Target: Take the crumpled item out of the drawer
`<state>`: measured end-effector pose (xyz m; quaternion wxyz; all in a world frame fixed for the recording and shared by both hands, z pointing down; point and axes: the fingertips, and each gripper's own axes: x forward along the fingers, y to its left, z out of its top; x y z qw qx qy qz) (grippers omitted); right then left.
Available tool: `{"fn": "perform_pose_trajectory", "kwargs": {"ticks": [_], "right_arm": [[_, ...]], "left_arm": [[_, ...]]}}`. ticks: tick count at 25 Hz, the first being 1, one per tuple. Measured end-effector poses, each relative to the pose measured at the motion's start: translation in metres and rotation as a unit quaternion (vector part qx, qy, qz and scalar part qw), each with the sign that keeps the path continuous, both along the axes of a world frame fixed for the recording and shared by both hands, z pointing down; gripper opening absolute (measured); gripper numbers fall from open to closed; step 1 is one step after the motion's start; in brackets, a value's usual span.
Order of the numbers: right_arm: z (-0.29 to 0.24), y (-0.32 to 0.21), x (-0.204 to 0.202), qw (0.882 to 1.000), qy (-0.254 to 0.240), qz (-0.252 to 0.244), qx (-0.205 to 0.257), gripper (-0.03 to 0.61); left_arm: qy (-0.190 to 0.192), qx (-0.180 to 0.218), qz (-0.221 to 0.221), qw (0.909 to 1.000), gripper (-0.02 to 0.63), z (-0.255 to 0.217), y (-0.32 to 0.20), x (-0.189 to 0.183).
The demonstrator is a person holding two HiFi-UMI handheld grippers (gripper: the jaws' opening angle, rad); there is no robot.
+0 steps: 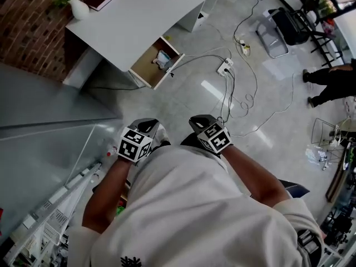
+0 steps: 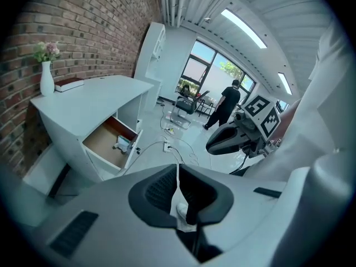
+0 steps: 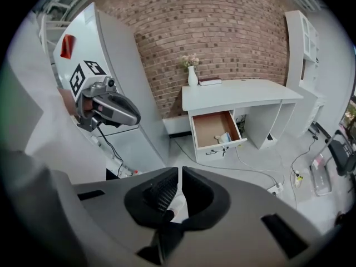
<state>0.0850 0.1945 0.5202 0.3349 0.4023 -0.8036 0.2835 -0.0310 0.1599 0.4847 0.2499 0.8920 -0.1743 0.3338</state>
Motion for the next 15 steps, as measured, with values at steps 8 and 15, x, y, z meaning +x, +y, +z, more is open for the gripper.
{"fn": "perform_pose_trajectory", "kwargs": {"ticks": [8,15], "right_arm": [[0.015,-0.112,-0.054,0.998,0.037,-0.055,-0.010,0.061],[0.058,-0.223,-0.049,0.993,0.051,-0.102,-0.013,0.083]], "left_arm": [[0.023,-0.034,-0.062,0.9972,0.031,0.010,-0.077,-0.059],[0.003,-0.044,-0.117,0.9922,0.031,0.024,-0.135,-0.057]]}}
